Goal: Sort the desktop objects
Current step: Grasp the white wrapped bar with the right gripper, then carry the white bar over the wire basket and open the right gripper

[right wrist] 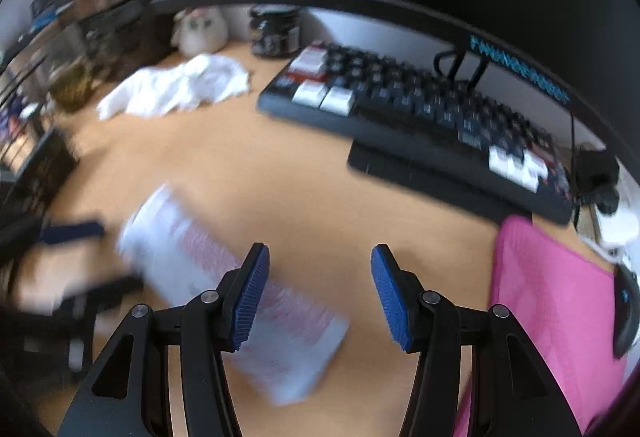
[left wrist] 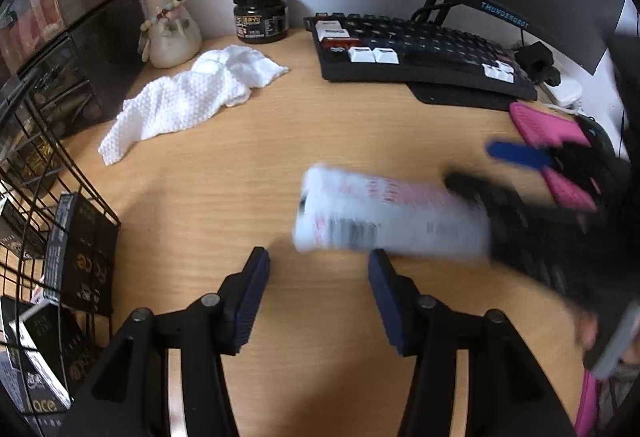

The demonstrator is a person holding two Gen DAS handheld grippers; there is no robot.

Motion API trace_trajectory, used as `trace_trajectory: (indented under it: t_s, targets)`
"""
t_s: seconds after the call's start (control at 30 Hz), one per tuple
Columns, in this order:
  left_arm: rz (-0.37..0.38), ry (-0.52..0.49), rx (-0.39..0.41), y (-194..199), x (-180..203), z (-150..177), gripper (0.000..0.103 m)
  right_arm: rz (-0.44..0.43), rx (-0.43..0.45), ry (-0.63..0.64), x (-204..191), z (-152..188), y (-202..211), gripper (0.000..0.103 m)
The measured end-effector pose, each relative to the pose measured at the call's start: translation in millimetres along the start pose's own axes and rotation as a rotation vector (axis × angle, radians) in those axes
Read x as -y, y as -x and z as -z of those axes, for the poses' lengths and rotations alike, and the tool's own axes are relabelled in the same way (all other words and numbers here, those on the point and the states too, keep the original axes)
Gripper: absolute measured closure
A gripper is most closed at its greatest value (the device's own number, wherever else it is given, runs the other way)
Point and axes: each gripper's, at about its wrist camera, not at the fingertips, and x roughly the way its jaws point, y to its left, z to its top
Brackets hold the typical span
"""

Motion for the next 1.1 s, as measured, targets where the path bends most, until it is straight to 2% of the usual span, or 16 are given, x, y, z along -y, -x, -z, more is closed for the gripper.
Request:
trace_trajectory:
  t_s: [0.07, 0.13, 0.2, 0.33, 0.5, 0.8, 0.87, 0.9, 0.93, 1.1]
  targets:
    - [-0.002, -0.001, 0.002, 0, 1, 0, 0.046, -0.06, -0.015, 0.003, -8, 21, 13, 0.05]
    - [0.003, -0.012, 0.0, 1, 5, 2, 0.046, -0.063, -0.019, 0.003, -14, 34, 26, 0.05]
    - [0.039, -0.014, -0.003, 5, 6, 5, 0.046, -0.073, 0.009, -0.036, -13, 41, 39, 0.05]
    - [0.043, 0.05, 0.04, 25, -5, 10, 0.046, -0.089, 0.05, -0.101, -20, 46, 51, 0.05]
    - [0.034, 0.067, 0.081, 51, -16, 18, 0.046, -0.115, 0.05, -0.168, -43, 42, 39, 0.044]
    - [0.054, 0.068, 0.092, 60, -26, 29, 0.045, -0.062, 0.054, -0.153, -73, 28, 15, 0.04]
    - [0.054, 0.064, 0.092, 59, -26, 29, 0.045, -0.04, 0.049, -0.12, -73, 30, 15, 0.043]
    - [0.056, 0.064, 0.092, 59, -26, 30, 0.045, -0.021, 0.047, -0.107, -72, 32, 16, 0.055]
    - [0.058, 0.065, 0.093, 59, -26, 30, 0.045, -0.011, 0.044, -0.105, -69, 34, 18, 0.059]
    - [0.072, 0.058, 0.107, 64, -20, 32, 0.045, 0.009, 0.035, -0.138, -52, 45, 27, 0.064]
